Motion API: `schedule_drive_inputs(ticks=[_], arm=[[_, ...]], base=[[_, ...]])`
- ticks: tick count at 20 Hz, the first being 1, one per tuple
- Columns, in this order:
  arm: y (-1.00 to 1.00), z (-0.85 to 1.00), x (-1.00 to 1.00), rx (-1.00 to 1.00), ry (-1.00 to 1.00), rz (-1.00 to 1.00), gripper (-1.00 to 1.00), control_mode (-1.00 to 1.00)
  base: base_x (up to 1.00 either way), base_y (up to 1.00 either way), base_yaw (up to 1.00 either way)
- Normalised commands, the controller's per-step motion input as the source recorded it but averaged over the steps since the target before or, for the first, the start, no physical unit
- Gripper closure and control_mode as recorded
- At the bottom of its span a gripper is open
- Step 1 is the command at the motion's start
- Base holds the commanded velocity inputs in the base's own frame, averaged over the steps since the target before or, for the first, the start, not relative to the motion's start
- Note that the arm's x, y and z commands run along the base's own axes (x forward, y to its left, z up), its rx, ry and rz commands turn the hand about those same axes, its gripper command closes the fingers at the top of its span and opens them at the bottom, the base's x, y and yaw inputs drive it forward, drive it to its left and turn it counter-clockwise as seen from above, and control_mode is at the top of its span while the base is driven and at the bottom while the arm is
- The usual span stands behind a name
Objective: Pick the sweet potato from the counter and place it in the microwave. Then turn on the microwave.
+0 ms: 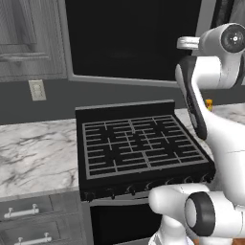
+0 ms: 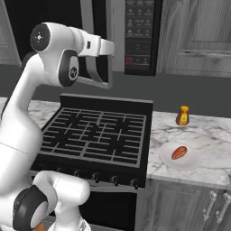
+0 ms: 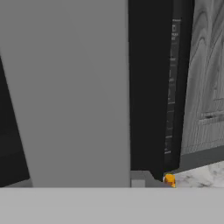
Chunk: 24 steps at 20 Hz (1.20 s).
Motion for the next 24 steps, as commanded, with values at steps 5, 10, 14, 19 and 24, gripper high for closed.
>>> schedule_drive_inputs(ticks=[5,10,14,19,24], arm=[[0.0,0.15,-0.67,0.0,0.0,-0.08,1.0,-1.0],[0.04,0.12,-0.68,-0.01,0.0,-0.08,1.0,-1.0],[0.03,0.06,-0.7,-0.01,0.0,-0.08,1.0,-1.0],[0.05,0.02,-0.72,-0.01,0.0,-0.07,1.0,-1.0],[0.06,0.02,-0.71,-0.01,0.0,-0.06,1.0,-1.0]], base=[[0.0,0.0,0.0],[0.0,0.0,0.0],[0.0,0.0,0.0],[0.0,0.0,0.0],[0.0,0.0,0.0]])
